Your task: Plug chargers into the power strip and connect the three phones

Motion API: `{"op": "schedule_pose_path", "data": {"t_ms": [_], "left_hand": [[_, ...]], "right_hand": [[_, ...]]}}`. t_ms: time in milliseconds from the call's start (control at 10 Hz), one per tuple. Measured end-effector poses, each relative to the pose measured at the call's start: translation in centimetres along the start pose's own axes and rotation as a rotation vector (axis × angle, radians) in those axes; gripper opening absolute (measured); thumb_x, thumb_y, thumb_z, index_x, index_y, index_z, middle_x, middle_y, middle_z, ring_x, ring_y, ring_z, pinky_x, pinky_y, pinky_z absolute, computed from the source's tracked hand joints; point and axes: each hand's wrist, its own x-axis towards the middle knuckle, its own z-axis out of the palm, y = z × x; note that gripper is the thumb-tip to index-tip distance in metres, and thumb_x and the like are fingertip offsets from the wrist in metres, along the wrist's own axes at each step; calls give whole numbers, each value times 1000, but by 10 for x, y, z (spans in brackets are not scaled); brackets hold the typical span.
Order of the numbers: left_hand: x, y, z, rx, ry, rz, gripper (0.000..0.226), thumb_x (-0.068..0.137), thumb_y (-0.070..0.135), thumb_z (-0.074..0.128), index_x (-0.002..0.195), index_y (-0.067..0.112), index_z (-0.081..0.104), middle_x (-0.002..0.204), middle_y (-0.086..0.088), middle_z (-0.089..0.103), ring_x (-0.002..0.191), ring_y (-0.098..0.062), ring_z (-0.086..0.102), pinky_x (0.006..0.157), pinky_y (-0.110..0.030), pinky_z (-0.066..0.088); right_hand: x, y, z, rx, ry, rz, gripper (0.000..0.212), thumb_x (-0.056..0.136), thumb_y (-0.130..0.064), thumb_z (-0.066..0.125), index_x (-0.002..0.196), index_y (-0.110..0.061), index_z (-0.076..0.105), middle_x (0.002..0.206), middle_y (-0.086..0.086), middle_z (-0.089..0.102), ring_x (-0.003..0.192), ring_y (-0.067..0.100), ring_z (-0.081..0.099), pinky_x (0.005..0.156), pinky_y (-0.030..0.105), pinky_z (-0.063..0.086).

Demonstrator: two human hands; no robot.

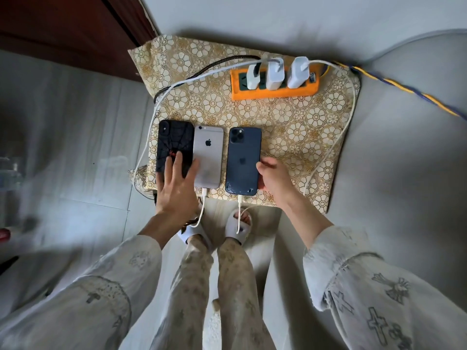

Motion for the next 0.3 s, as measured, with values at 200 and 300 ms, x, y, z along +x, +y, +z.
{"op": "schedule_pose_path", "data": {"t_ms": [200, 300], "left_hand": [[1, -17, -1, 109, -203, 88, 84, 80, 9, 50, 145, 27, -2, 154, -10, -21, 142, -32, -16, 115, -53, 9], [11, -17, -18, 20, -383, 61, 87, 80, 9, 49, 144, 30, -5, 151, -4, -30, 141, -28, -22, 116, -53, 9]], "right_hand": [[-8, -5, 11, -135, 114, -80, 22, 90, -7, 49, 104, 3, 63, 107, 22, 67, 97, 38, 63, 84, 55, 51], [-16, -13, 11, -184, 99, -66, 29, 92, -11, 47, 117, -3, 57, 116, 16, 63, 104, 32, 61, 91, 50, 50]]}}
